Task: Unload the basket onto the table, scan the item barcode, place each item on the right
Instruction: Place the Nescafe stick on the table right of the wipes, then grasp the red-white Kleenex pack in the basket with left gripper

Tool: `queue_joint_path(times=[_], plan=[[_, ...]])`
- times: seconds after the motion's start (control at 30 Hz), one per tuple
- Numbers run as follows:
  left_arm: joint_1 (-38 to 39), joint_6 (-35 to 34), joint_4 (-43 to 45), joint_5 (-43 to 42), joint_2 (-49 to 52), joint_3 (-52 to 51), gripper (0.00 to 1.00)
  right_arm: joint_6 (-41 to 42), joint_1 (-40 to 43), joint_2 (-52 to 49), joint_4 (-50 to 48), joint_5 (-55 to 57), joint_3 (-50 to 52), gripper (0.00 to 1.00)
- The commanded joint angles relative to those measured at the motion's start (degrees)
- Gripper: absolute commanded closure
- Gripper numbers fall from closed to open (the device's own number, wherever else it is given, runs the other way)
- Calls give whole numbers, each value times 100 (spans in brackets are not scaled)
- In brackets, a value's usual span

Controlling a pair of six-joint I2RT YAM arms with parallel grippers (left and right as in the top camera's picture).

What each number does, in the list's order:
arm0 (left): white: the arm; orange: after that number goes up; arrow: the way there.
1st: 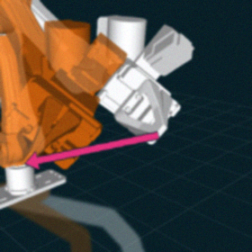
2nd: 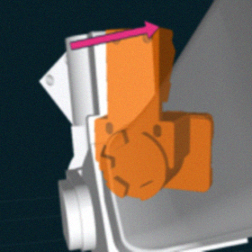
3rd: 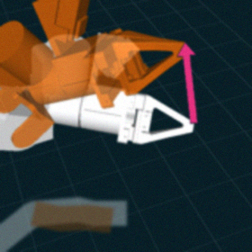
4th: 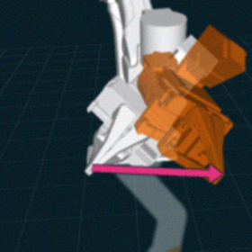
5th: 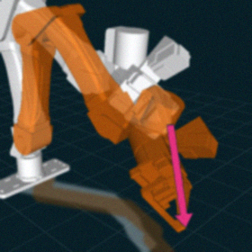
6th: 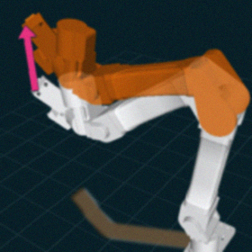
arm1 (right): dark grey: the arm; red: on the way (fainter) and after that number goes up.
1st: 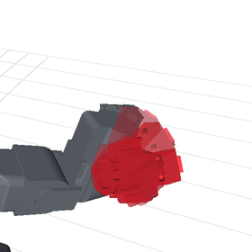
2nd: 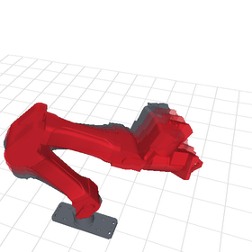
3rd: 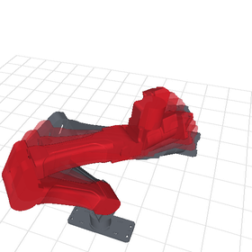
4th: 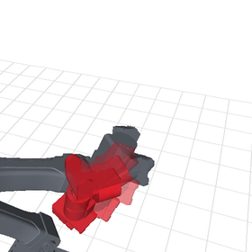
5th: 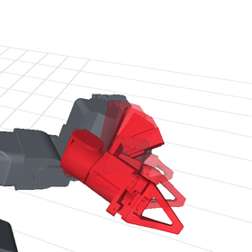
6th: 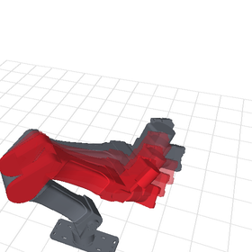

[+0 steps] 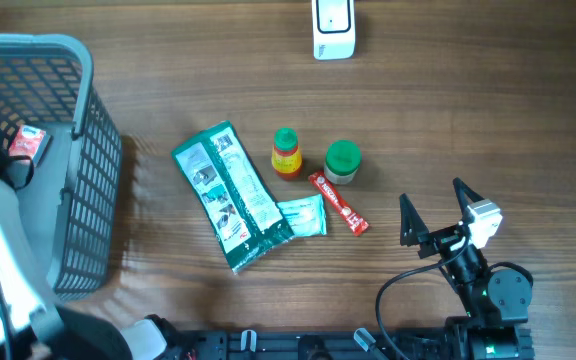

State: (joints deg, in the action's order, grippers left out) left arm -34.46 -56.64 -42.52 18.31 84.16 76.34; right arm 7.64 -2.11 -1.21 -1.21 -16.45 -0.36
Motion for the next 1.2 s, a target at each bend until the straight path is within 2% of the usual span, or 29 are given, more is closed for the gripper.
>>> queue_joint_path(times=[0.0,0.1,0.27,0.53,0.57,0.6,0.63,0.67,0.73,0.83,0.97,1.07,1.17], plan=[[2,-26,304,-415,876,-4,5,-9,-2,42,-13,11,7,0],[33,-258,629,-507,1550,-4,4,-9,-2,42,-13,11,7,0],[173,-249,1506,-525,2387,-4,4,-9,-2,42,-13,11,7,0],[243,-245,1939,-179,3064,-4,4,-9,-2,42,-13,11,7,0],[243,-243,1961,-149,3106,-4,8,-9,-2,42,-13,11,7,0],[243,-212,1985,-127,3178,-7,23,-9,-2,42,-13,11,7,0],[243,-208,1991,-87,3257,-7,43,-9,-2,42,-13,11,7,0],[243,-208,1989,-85,3305,-7,56,-9,-2,42,-13,11,7,0],[243,-208,1998,-66,3427,-7,75,-9,-2,42,-13,11,7,0],[243,-208,1998,-70,3565,-7,96,-9,-2,42,-13,11,7,0],[243,-184,1692,-271,3213,-4,96,-9,-2,42,-13,11,7,0],[243,192,1379,-374,2227,-4,96,-7,-2,42,-13,11,7,0],[243,227,957,-374,1139,-4,96,-9,-2,42,-13,11,7,0]])
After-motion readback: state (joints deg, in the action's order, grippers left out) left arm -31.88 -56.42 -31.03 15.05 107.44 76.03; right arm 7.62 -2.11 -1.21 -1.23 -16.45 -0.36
